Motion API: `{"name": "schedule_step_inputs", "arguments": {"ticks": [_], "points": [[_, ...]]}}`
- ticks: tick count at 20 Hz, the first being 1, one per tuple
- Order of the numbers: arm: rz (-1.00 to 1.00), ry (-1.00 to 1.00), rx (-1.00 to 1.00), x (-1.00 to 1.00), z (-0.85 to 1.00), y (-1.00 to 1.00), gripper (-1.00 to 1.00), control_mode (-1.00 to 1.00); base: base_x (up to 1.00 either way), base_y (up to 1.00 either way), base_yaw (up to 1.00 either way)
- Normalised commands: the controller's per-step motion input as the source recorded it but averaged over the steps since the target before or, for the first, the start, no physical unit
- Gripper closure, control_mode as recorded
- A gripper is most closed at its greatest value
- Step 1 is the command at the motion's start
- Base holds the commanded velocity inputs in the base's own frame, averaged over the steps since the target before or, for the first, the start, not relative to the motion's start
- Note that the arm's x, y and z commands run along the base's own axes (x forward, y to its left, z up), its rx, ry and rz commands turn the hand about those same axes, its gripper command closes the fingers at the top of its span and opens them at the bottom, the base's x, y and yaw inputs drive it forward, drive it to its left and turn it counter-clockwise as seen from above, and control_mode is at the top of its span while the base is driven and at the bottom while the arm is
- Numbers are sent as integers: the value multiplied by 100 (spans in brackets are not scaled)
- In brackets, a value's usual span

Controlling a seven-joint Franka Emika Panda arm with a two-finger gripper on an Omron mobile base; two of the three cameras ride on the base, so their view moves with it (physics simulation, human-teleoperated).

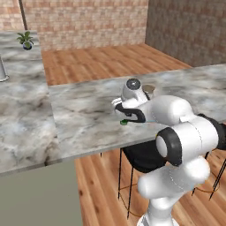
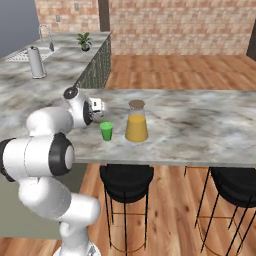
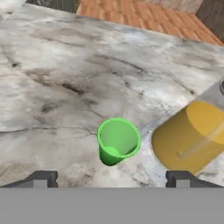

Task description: Place the pitcher and cup on the dining counter for serving.

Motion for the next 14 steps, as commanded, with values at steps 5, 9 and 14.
{"name": "schedule_step_inputs", "arguments": {"ticks": [5, 9, 14], "points": [[-5, -32, 0, -100, 84, 0, -100, -100, 0, 0, 0], [-2, -14, 6, -100, 78, -15, -100, -100, 0, 0, 0], [2, -8, 11, -100, 55, -66, -100, -100, 0, 0, 0]]}}
